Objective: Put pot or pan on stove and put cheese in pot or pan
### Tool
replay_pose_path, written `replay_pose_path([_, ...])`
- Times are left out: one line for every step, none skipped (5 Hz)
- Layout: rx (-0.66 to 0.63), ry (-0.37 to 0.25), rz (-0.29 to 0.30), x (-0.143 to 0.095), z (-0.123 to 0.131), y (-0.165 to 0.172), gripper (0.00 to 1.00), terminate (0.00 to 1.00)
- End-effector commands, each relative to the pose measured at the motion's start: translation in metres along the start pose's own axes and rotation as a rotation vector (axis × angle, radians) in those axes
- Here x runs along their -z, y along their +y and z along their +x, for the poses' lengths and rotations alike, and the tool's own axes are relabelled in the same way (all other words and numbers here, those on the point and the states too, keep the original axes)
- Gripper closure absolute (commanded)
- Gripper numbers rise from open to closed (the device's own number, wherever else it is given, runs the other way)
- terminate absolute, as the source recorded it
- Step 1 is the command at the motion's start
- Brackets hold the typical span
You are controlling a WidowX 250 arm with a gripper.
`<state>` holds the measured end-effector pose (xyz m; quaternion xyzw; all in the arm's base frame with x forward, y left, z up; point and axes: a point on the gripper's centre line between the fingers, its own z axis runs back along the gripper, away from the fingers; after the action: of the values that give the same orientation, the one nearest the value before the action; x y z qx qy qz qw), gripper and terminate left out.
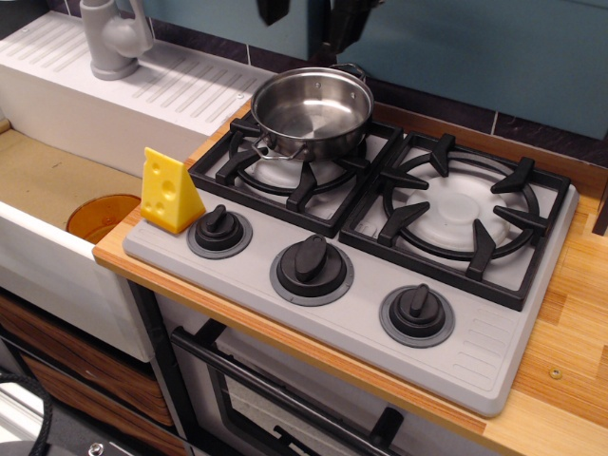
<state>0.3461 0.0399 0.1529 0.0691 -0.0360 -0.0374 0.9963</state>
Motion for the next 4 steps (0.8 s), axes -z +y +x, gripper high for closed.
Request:
replay_pose_path([-0.007,-0.138,0.028,-0.02,-0.015,0.011,0.0,0.0])
replay_pose_path([-0.01,-0.172,0.002,-0.005,-0.029,0.02,0.0,0.0])
replay_pose_path([-0.005,-0.203,-0.02,0.008,-0.04,0.026,0.0,0.0])
replay_pose_path([-0.003,-0.247,-0.03,0.02,-0.054,0.036,0.0,0.0])
